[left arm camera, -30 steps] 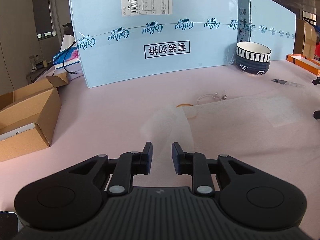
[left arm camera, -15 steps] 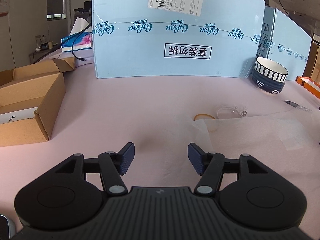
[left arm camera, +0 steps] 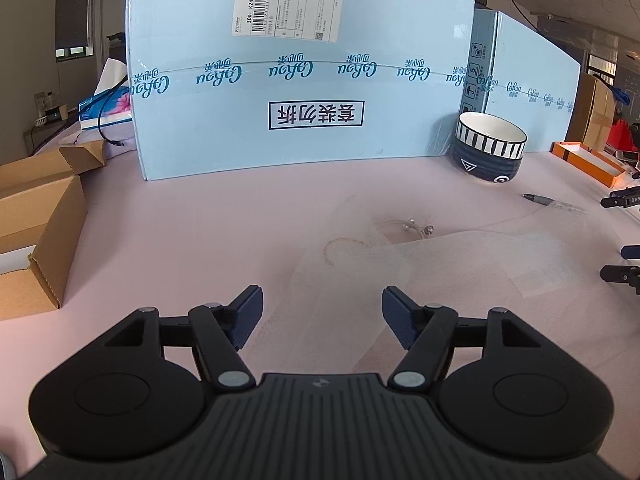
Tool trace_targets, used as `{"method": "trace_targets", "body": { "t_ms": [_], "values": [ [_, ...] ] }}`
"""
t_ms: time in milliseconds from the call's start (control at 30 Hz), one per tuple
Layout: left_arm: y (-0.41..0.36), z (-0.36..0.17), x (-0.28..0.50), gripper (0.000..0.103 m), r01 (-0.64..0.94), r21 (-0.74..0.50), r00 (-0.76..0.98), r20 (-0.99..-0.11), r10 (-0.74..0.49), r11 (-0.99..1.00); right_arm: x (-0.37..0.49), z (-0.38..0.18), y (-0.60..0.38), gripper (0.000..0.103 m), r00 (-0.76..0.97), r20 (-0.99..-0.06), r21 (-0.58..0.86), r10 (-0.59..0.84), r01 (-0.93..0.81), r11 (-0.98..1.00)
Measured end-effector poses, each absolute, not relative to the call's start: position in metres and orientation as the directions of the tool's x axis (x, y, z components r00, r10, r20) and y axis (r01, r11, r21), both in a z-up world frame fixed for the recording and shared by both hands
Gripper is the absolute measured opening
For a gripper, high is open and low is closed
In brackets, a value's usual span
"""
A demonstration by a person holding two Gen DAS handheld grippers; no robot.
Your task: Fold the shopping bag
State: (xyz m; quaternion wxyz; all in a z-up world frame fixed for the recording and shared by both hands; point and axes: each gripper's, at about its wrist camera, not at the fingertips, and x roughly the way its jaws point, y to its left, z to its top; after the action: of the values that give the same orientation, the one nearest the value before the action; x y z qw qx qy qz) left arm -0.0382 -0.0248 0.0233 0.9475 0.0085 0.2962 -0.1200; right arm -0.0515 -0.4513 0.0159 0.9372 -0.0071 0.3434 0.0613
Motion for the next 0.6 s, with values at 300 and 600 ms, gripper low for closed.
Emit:
{"method": "trace_targets", "body": {
  "t_ms": [300, 600],
  "values": [
    [-0.017, 0.038, -0.049, 0.017, 0.222, -0.067, 0.839, -0.495, -0.225, 0.973, -0.05, 0.015, -0.451, 0.103, 0.758, -0.643, 0.031, 0.112, -0.121, 0.992],
    [0.021, 0.039, -0.02, 0.003, 0.077, 0.05, 0.852, -0.522, -0.04, 0.996, -0.05, 0.014, -0.452, 0.103, 0.758, -0.643, 0.028, 0.112, -0.123, 0.992]
  ]
}}
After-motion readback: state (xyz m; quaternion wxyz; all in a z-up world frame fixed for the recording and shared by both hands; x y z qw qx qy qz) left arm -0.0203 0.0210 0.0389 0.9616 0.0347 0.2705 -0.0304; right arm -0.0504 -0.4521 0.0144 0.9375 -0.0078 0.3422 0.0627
